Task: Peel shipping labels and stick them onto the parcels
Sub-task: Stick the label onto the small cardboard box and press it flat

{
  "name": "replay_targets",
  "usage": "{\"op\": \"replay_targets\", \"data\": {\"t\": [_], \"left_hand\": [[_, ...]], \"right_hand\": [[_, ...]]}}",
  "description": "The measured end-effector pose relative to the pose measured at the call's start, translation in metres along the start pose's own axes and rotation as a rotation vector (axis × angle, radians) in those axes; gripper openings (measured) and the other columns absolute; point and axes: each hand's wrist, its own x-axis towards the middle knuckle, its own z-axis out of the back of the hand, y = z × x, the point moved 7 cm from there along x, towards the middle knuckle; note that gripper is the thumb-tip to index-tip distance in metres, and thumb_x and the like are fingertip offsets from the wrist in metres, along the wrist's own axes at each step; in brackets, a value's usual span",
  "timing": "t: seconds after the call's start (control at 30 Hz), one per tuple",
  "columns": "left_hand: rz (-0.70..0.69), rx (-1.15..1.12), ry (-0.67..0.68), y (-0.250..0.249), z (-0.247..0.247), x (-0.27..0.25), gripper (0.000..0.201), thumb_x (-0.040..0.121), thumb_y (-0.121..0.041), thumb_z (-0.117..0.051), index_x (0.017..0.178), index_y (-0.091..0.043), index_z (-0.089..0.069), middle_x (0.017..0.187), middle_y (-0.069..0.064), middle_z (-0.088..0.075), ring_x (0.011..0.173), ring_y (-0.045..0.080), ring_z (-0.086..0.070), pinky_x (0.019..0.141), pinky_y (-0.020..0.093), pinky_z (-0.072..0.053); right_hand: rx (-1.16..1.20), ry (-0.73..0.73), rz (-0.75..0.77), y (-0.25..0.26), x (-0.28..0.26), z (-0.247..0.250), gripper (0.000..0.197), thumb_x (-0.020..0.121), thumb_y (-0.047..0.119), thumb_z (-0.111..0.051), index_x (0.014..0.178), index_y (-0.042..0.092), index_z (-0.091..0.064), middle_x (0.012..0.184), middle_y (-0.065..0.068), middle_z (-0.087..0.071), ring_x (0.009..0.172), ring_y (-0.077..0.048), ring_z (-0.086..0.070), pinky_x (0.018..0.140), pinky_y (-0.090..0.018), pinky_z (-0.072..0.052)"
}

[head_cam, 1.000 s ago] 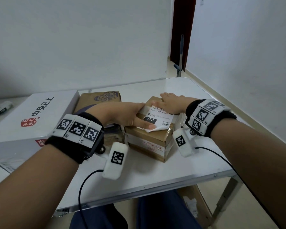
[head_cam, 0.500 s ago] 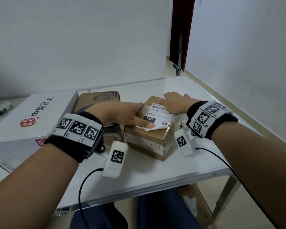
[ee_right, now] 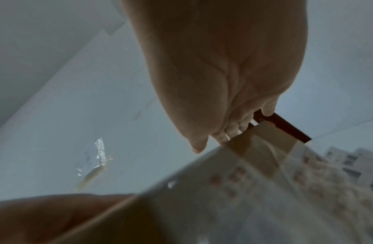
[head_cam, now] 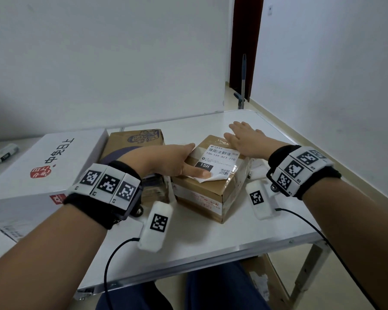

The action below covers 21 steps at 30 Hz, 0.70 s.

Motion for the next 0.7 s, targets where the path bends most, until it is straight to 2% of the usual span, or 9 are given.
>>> {"op": "replay_targets", "data": {"t": [0.1, 0.2, 0.27, 0.3, 0.37, 0.43, 0.53, 0.7], "left_hand": [[-0.062, -0.06, -0.034, -0.004, -0.001, 0.004, 0.092, 0.084, -0.057, -0.058, 0.152, -0.032, -0.001, 0.156, -0.003, -0.029, 0.137, 0.021, -0.035, 0.1, 0.028, -0.029], [-0.125, -0.057, -0.058, -0.007, -0.001, 0.007, 0.09, 0.081, -0.062, -0.058, 0.15, -0.044, -0.003, 0.159, -0.006, -0.017, 0.139, 0.022, -0.034, 0.112, 0.036, -0.029], [-0.127, -0.043, -0.025, -0.003, -0.002, 0.008, 0.086, 0.078, -0.069, -0.054, 0.147, -0.051, -0.007, 0.161, -0.006, -0.006, 0.145, 0.02, -0.024, 0.117, 0.039, -0.02], [-0.129, -0.045, -0.002, -0.001, -0.003, 0.008, 0.085, 0.077, -0.07, -0.053, 0.147, -0.05, -0.008, 0.161, -0.007, -0.005, 0.146, 0.018, -0.02, 0.118, 0.035, -0.017], [-0.138, -0.022, 0.065, 0.0, -0.004, 0.006, 0.094, 0.077, -0.067, -0.057, 0.151, -0.038, -0.008, 0.16, -0.012, -0.006, 0.145, 0.014, -0.017, 0.115, 0.028, -0.015], [-0.133, 0.071, 0.105, 0.001, -0.006, 0.007, 0.11, 0.073, -0.064, -0.064, 0.154, -0.028, 0.001, 0.16, -0.014, 0.003, 0.146, 0.013, -0.012, 0.117, 0.03, -0.013], [-0.144, 0.215, 0.024, -0.001, -0.004, 0.01, 0.115, 0.072, -0.057, -0.072, 0.153, -0.023, 0.001, 0.161, -0.01, 0.004, 0.146, 0.015, -0.014, 0.118, 0.032, -0.017], [-0.162, 0.246, -0.023, -0.001, -0.004, 0.01, 0.109, 0.073, -0.059, -0.07, 0.153, -0.024, -0.005, 0.161, -0.008, -0.005, 0.143, 0.018, -0.025, 0.114, 0.031, -0.025]], "right_hand": [[0.051, 0.024, 0.108, 0.028, -0.006, -0.002, 0.051, 0.105, 0.029, -0.019, 0.153, 0.012, -0.013, 0.163, -0.004, -0.005, 0.15, -0.019, 0.001, 0.12, -0.049, -0.004], [0.014, 0.06, 0.161, 0.042, -0.003, -0.011, 0.05, 0.105, 0.03, -0.018, 0.152, 0.013, -0.017, 0.162, -0.004, -0.011, 0.149, -0.019, -0.004, 0.119, -0.049, -0.007], [-0.051, 0.076, 0.159, 0.041, 0.001, -0.016, 0.049, 0.105, 0.03, -0.018, 0.151, 0.015, -0.019, 0.16, -0.004, -0.015, 0.148, -0.02, -0.009, 0.119, -0.05, -0.01], [-0.08, 0.071, 0.156, 0.038, 0.003, -0.018, 0.05, 0.105, 0.031, -0.017, 0.152, 0.015, -0.018, 0.16, -0.003, -0.014, 0.148, -0.019, -0.009, 0.119, -0.05, -0.01], [-0.118, 0.051, 0.149, 0.035, 0.007, -0.021, 0.052, 0.104, 0.033, -0.017, 0.152, 0.014, -0.014, 0.161, -0.002, -0.011, 0.149, -0.018, -0.006, 0.119, -0.049, -0.008], [-0.141, 0.054, 0.149, 0.035, 0.008, -0.024, 0.053, 0.104, 0.033, -0.015, 0.153, 0.013, -0.011, 0.162, -0.002, -0.006, 0.15, -0.017, -0.002, 0.119, -0.049, -0.006], [-0.162, 0.064, 0.147, 0.035, 0.006, -0.025, 0.054, 0.104, 0.035, -0.013, 0.153, 0.015, -0.008, 0.163, -0.002, -0.001, 0.15, -0.017, 0.003, 0.12, -0.05, -0.004], [-0.187, 0.063, 0.117, 0.038, -0.003, -0.029, 0.059, 0.103, 0.044, -0.013, 0.155, 0.017, -0.003, 0.163, 0.0, 0.004, 0.15, -0.017, 0.006, 0.12, -0.051, -0.002]]}}
